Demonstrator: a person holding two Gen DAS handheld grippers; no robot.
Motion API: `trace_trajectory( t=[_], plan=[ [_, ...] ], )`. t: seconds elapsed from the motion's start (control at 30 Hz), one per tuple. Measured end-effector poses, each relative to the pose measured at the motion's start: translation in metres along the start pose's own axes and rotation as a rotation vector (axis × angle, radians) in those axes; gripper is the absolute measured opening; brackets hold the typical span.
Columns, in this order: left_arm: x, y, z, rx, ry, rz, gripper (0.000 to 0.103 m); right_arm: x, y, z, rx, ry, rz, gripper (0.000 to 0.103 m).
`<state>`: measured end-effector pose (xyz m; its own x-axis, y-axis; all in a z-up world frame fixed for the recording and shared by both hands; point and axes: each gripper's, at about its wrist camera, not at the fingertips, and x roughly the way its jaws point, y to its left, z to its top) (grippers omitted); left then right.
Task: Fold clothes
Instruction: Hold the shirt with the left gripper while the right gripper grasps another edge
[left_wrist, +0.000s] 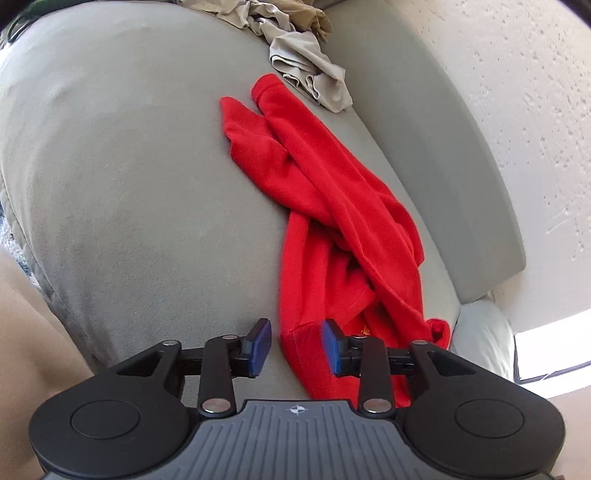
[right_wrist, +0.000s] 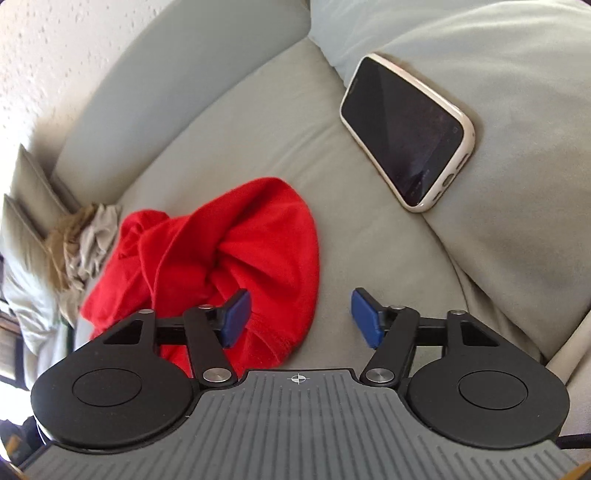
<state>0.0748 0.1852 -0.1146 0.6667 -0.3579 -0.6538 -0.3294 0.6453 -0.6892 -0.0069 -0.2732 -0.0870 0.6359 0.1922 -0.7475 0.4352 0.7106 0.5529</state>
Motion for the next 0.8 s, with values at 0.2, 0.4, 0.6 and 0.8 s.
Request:
trace_trajectory(
  t=[0.2, 0.4, 0.6, 0.8],
  plan=[
    [0.006, 0.016, 0.006, -0.090, 0.010, -0.089, 0.044, 0.003, -0.021, -0.007, 0.037, -0.042, 0.133, 0.067],
    [0.021, 0.000, 0.003, -0.038, 0.114, -0.097, 0.045, 0.005, -0.031, -0.005, 0.043, -0.065, 0.192, 0.067],
    [0.027, -0.005, -0.012, -0.109, 0.229, -0.145, 0.048, 0.006, -0.040, -0.002, 0.089, -0.056, 0.231, 0.067],
    [0.053, -0.001, -0.008, -0.231, 0.199, -0.202, 0.048, 0.017, -0.050, 0.009, 0.166, -0.053, 0.272, 0.067]
  ],
)
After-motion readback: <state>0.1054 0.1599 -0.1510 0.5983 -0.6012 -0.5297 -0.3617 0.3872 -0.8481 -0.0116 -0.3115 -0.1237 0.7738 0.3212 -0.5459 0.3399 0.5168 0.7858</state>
